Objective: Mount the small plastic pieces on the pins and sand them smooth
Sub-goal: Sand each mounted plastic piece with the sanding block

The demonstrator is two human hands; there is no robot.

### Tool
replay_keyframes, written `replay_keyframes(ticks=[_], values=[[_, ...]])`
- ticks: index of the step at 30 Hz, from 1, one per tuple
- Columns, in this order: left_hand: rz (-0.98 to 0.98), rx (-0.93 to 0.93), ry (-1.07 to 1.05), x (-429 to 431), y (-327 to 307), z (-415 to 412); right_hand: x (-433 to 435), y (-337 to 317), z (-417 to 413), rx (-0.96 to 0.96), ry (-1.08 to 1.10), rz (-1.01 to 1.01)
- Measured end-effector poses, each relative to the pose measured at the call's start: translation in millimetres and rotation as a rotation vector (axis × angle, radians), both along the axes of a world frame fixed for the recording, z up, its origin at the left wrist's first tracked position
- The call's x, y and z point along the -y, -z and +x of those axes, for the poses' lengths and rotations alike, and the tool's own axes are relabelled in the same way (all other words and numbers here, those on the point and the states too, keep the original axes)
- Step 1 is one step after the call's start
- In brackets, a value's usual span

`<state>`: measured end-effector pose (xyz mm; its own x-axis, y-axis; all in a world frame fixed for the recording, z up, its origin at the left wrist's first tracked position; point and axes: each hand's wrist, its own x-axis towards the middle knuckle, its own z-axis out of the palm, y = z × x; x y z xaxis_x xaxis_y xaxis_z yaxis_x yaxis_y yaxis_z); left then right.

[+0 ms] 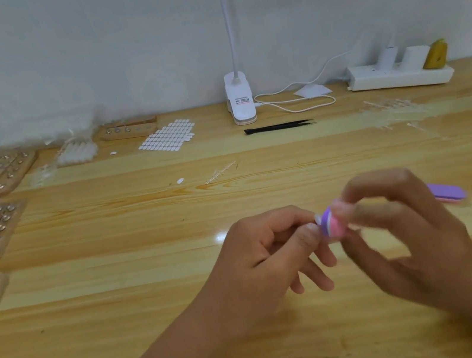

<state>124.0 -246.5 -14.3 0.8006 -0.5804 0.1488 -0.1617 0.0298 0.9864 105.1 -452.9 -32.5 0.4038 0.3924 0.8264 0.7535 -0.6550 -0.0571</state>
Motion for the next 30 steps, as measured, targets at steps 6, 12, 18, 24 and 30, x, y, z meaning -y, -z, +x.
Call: replay_keyframes(ticks=[6,12,18,24,30], values=[[-0.061,0.084,-0.079,0.5,0.4,3.3,5.4,-6.1,4.9,-0.003,0.096,0.205],[-0.100,-0.023,-0.110,1.9,5.1,5.9,-6.7,-5.4,-9.9,-0.365,-0.069,0.308],[-0.033,-0.034,-0.095,4.7,8.5,6.3,-10.8,-9.1,-9.2,-0.394,-0.065,0.234],[-0.002,-0.034,-0.084,5.2,7.9,4.4,-6.8,-6.8,-8.7,-0.396,-0.103,0.311],[0.017,-0.001,-0.053,5.6,3.9,0.8,-9.3,-12.2,-9.8,-0.361,-0.020,0.234]])
